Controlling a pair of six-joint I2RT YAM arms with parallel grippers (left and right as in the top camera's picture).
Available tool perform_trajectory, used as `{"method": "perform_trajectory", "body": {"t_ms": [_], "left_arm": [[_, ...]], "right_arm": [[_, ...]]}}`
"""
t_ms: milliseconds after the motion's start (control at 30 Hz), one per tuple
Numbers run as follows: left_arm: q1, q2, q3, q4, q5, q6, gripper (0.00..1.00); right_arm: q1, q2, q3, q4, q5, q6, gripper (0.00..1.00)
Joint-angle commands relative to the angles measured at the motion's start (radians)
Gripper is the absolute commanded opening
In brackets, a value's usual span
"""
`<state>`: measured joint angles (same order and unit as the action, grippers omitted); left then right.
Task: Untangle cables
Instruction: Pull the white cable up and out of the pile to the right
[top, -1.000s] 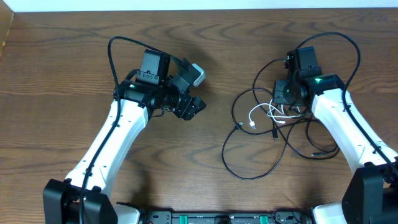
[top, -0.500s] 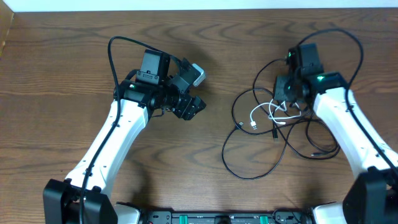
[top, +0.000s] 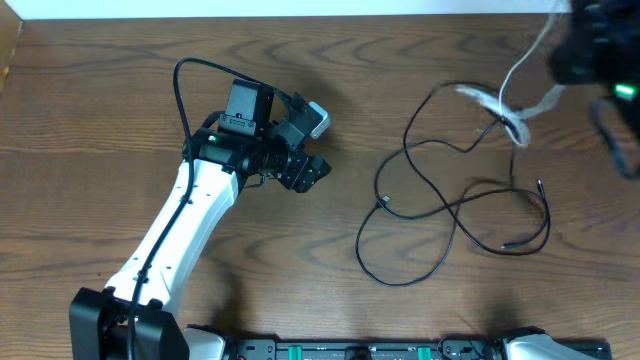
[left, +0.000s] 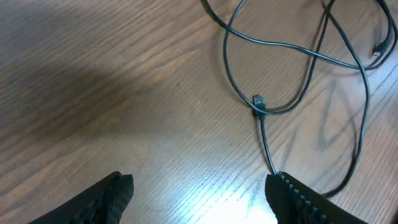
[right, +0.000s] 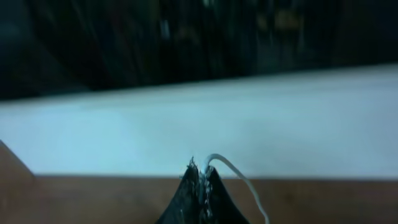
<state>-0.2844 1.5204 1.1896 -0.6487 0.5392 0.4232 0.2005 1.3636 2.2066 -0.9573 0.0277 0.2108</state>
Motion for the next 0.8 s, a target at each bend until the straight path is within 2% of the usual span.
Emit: {"method": "perform_trajectory", "body": {"t_ms": [0, 400, 767], "left_arm": [[-0.003, 0.0, -0.006, -0.001, -0.01, 0.006, 0.73], [-0.003, 0.0, -0.006, -0.002, -0.01, 0.006, 0.73], [-0.003, 0.0, -0.006, -0.002, -0.01, 0.006, 0.73]], "right_arm": [[-0.005, 0.023, 0.074, -0.024, 0.005, -0.026, 0.01], [-0.021, 0.044, 0.077, -0.045, 0.106, -0.045, 0.01], [-0.214, 0.045, 0.077, -0.113, 0.336, -0.055, 0.01]]}}
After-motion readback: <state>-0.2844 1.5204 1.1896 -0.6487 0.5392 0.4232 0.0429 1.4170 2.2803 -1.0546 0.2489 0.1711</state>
